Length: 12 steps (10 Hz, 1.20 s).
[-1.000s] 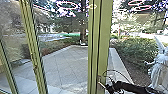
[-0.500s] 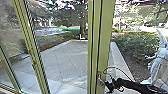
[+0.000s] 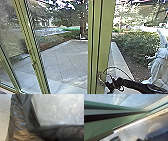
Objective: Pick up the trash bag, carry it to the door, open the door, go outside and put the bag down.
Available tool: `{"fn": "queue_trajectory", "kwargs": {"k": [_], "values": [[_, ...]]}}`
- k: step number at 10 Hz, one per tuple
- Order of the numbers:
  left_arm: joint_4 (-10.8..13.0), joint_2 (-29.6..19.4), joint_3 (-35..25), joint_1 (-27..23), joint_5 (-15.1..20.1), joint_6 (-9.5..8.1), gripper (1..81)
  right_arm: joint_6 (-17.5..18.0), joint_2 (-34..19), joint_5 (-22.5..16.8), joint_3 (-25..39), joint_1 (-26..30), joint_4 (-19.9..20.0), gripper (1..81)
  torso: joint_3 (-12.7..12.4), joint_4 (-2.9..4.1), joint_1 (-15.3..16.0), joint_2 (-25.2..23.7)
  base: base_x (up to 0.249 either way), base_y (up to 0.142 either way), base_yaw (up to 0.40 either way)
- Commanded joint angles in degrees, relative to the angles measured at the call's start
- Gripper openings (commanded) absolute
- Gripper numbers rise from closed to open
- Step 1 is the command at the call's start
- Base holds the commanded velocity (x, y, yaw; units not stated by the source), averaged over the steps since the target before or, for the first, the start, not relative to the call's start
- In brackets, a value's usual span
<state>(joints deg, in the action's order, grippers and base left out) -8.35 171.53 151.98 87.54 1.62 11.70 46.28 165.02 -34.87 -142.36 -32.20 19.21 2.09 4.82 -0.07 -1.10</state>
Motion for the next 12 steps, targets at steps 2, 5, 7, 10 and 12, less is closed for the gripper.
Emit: {"fn": "queue_trajectory", "kwargs": {"k": [2, 5, 7, 10, 12], "values": [[0.0, -0.3, -0.2, -1.7, 4.4, -0.01, 1.0, 1.1, -0.5, -4.2, 0.2, 5.1, -3.3, 81.1, 0.0, 0.00, 0.1, 0.0, 0.000, 0.000, 0.000], [0.0, -0.7, -0.3, -1.4, 9.2, 0.34, 1.0, 1.2, -0.8, -2.8, -0.3, 6.9, -3.4, 81.1, 0.1, 0.00, 0.1, 0.0, 0.000, 0.000, 0.000], [0.0, -1.1, -0.3, -0.9, 9.2, 0.34, 1.0, 1.2, -1.0, -2.7, -0.3, 8.0, -3.3, 81.1, 0.1, 0.00, 0.1, 0.0, 0.000, 0.000, 0.000], [-0.1, -1.1, -0.3, -0.9, 9.2, 0.43, 1.0, 1.2, -1.0, -2.0, -0.1, 8.3, -3.4, 81.1, 0.2, 0.00, 0.1, 0.1, 0.000, 0.000, 0.000], [0.0, -1.1, -0.3, -0.9, 9.3, 0.43, 1.0, 1.2, -1.1, -2.0, -0.3, 8.7, -3.4, 81.1, 0.2, 0.00, 0.2, 0.1, 0.073, 0.000, 0.000]]}}
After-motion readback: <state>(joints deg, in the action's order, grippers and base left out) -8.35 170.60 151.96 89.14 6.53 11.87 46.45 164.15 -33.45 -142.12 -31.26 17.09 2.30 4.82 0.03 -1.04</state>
